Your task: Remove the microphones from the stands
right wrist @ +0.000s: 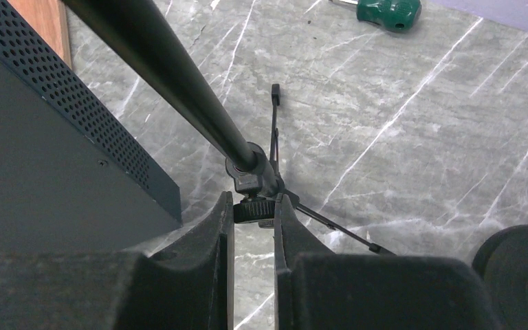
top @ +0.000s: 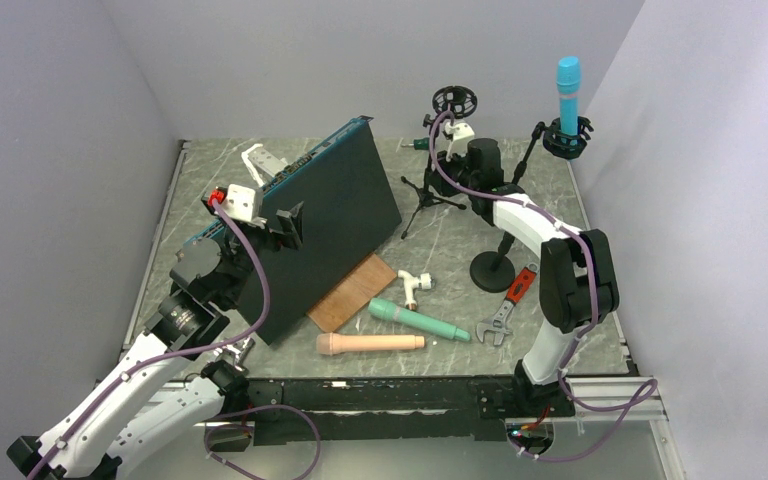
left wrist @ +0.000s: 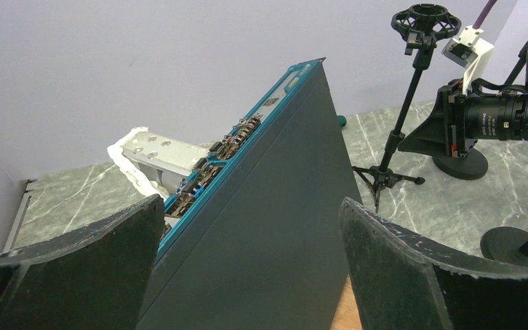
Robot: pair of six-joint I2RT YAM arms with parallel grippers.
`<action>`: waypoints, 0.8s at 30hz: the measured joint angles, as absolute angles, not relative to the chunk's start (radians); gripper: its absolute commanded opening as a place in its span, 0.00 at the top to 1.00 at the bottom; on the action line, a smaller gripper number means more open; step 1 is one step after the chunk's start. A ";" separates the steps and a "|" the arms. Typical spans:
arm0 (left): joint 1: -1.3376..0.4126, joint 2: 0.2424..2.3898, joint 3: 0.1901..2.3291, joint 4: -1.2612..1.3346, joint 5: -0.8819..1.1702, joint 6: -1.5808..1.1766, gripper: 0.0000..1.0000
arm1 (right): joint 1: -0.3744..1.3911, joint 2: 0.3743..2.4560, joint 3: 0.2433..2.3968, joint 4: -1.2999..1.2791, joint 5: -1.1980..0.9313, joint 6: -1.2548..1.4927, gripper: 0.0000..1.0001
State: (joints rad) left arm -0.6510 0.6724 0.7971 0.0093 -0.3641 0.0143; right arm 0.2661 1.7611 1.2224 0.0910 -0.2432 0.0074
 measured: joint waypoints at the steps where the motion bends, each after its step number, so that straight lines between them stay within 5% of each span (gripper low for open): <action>1: -0.651 0.672 0.797 0.009 -0.364 0.014 0.01 | 0.268 1.761 1.217 0.101 -0.242 0.006 1.00; 10: -0.655 0.679 0.797 0.009 -0.364 0.014 0.01 | 0.341 1.740 1.151 0.201 -0.067 -0.129 1.00; 24: -0.689 0.705 0.797 0.009 -0.373 0.015 0.01 | 0.583 1.763 1.014 0.451 0.523 -0.641 1.00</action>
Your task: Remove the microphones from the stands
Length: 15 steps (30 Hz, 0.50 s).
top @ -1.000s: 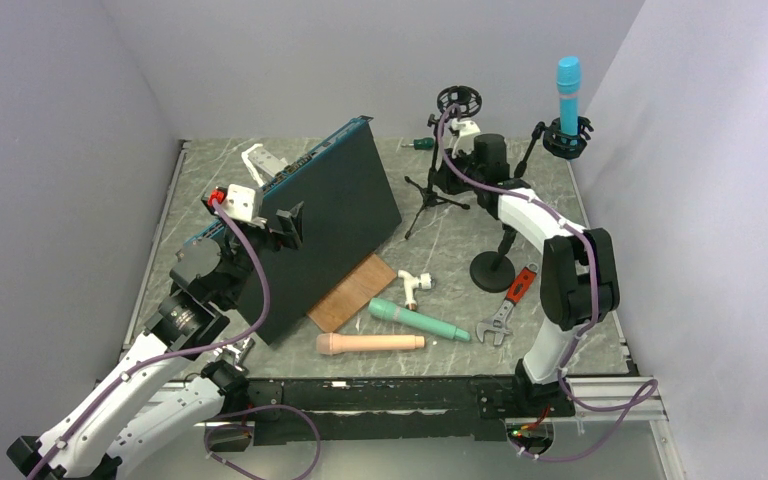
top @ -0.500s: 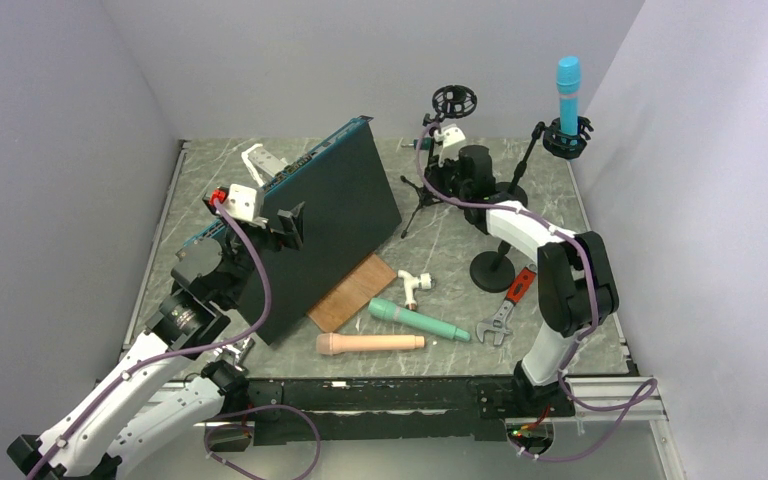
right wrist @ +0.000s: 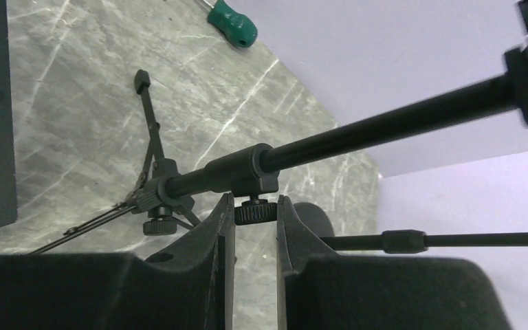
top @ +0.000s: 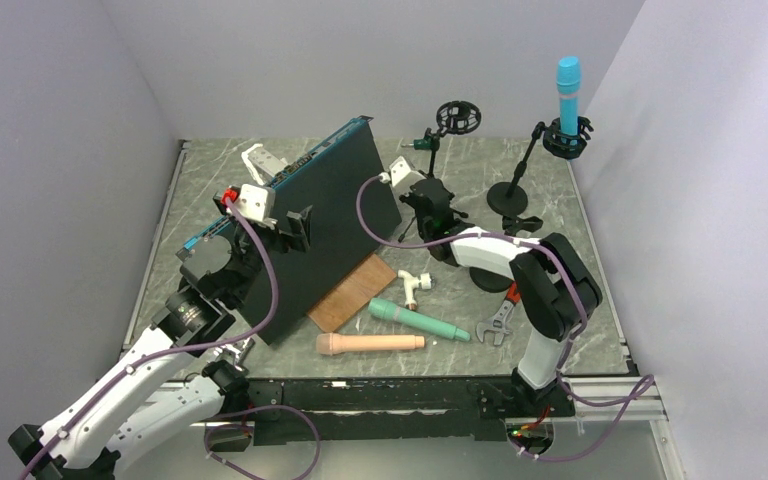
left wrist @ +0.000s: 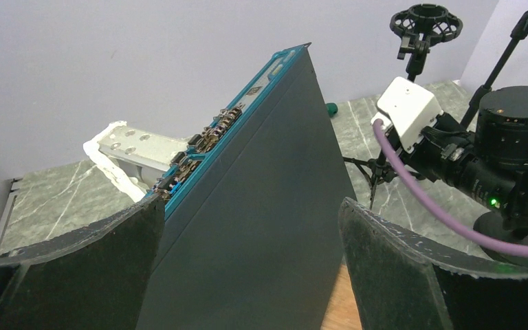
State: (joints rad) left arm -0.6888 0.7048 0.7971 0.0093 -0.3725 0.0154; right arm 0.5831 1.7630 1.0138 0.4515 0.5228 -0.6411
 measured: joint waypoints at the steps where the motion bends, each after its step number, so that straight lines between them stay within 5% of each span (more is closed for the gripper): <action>1: -0.689 0.705 0.797 0.009 -0.373 0.016 0.01 | 0.590 1.773 1.016 0.460 0.543 -0.663 1.00; 8: -0.696 0.719 0.826 -0.014 -0.385 0.036 0.01 | 0.607 1.804 1.054 0.442 0.600 -0.699 1.00; 15: -0.698 0.836 1.092 -0.090 -0.329 0.034 0.01 | 0.604 1.806 1.118 0.317 0.603 -0.596 0.67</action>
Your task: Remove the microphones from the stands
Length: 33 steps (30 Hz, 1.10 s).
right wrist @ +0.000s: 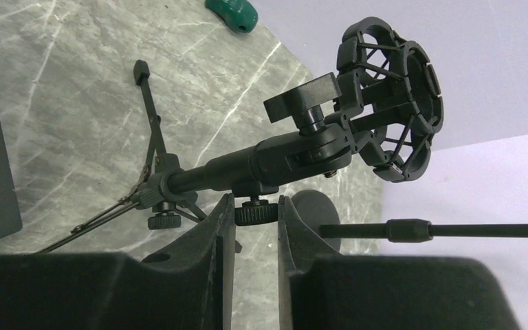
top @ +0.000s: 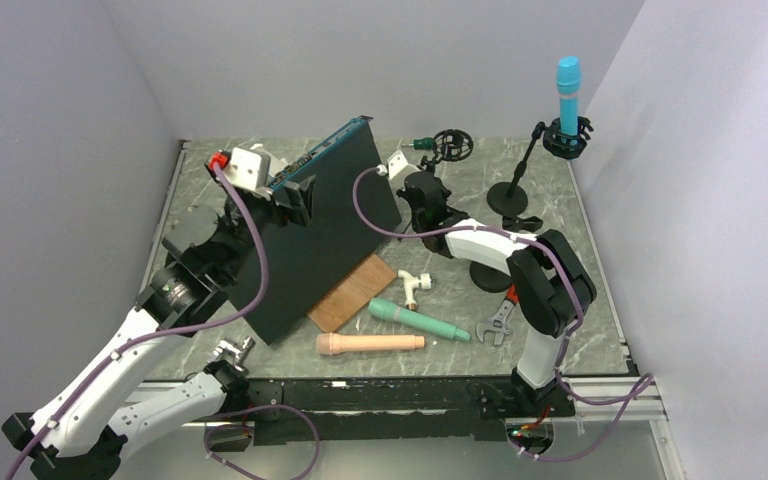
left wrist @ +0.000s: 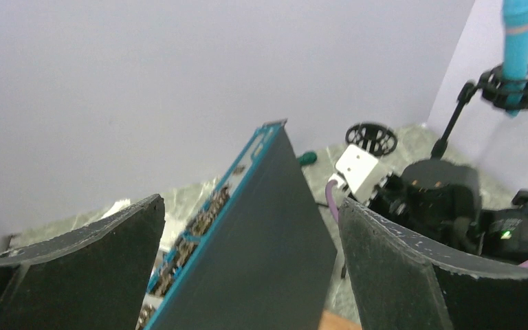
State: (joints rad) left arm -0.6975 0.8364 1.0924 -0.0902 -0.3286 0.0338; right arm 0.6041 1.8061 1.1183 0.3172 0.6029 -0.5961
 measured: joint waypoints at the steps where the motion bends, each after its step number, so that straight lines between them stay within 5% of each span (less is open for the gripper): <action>1: -0.698 0.843 1.118 -0.085 -0.321 0.037 0.01 | 0.603 1.805 1.126 0.299 0.597 -0.573 0.61; 4: -0.698 0.844 1.135 -0.064 -0.314 0.049 0.01 | 0.593 1.798 1.142 0.230 0.564 -0.498 0.41; 11: -0.698 0.811 1.031 -0.023 -0.336 0.099 0.01 | 0.548 1.739 1.143 -0.002 0.430 -0.310 0.17; 24: -0.702 0.792 0.969 -0.019 -0.356 0.146 0.01 | 0.368 1.318 1.168 -0.152 0.224 -0.014 0.08; 33: -0.702 0.768 0.969 -0.019 -0.341 0.144 0.01 | 0.253 1.242 1.329 -0.257 0.331 0.086 0.04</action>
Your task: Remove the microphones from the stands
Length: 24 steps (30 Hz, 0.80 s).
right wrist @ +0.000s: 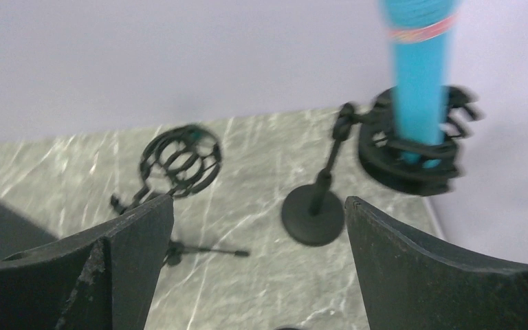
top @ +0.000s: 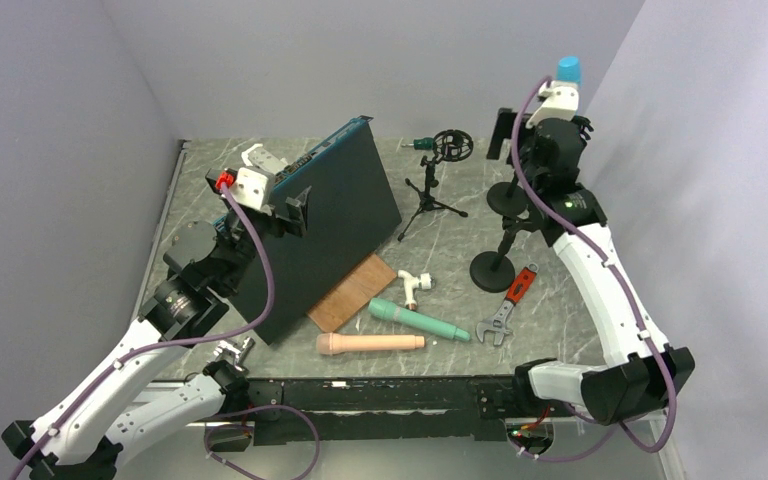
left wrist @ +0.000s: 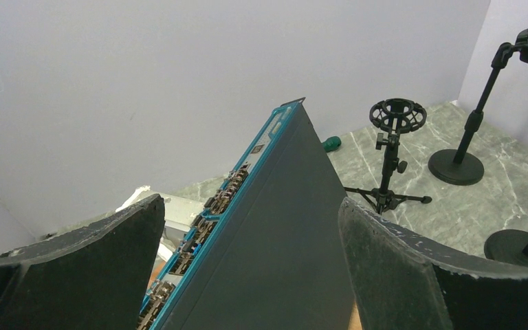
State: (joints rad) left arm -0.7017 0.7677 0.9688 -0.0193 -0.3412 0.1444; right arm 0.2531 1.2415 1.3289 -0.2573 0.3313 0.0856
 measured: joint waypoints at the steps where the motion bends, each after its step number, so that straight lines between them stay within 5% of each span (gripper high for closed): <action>1: -0.702 0.767 0.969 -0.019 -0.338 0.143 0.01 | 0.244 1.243 1.358 -0.270 0.365 0.088 0.04; 10: -0.703 0.752 0.969 -0.019 -0.336 0.139 0.01 | 0.142 1.425 1.733 -0.434 0.581 0.051 0.01; 18: -0.713 0.752 0.969 -0.019 -0.330 0.138 0.01 | 0.121 1.571 1.829 -0.483 0.622 -0.079 0.01; 24: -0.715 0.757 0.969 -0.015 -0.329 0.138 0.01 | 0.082 1.681 1.878 -0.485 0.619 -0.138 0.24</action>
State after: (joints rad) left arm -0.7151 0.7574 0.9688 -0.0154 -0.3290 0.1375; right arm 0.0818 1.6810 1.8778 -0.4854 0.6193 -0.1375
